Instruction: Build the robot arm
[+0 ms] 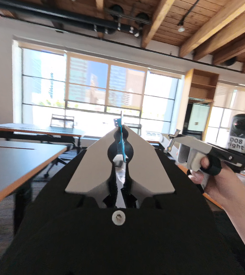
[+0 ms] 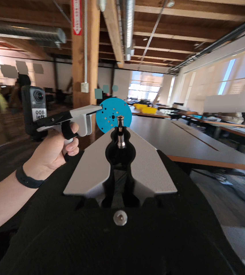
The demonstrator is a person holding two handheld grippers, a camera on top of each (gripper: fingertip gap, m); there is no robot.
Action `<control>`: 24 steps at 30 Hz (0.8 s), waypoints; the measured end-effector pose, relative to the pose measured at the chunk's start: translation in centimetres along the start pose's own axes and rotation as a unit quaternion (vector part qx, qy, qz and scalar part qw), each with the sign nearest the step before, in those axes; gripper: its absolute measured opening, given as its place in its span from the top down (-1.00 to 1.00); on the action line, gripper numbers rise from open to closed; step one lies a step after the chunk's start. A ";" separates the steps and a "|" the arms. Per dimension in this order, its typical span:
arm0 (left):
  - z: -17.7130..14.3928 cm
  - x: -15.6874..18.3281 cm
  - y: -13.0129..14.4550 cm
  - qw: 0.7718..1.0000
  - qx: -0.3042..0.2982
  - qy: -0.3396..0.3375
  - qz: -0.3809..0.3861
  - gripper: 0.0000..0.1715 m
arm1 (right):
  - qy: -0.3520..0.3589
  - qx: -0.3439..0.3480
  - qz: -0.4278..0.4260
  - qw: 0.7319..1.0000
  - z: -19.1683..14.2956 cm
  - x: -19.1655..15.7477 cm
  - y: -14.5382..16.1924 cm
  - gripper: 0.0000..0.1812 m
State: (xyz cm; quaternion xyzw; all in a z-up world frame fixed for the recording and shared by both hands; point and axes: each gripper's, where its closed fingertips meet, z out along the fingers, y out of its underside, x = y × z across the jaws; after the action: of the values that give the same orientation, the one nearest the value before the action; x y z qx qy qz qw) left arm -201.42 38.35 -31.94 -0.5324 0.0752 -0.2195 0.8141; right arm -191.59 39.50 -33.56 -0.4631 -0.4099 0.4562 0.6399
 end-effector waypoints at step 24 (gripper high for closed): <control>3.0 5.5 0.0 0.995 0.036 0.091 -0.014 1.00 | -0.213 0.090 0.110 0.967 -3.6 -3.8 -18.0 0.94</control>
State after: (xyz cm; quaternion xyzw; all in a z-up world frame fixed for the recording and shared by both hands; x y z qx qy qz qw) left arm -195.41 38.41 -30.10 -0.4814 0.1333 -0.2805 0.8197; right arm -185.49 32.27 -17.42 -0.3382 -0.4407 0.6466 0.5228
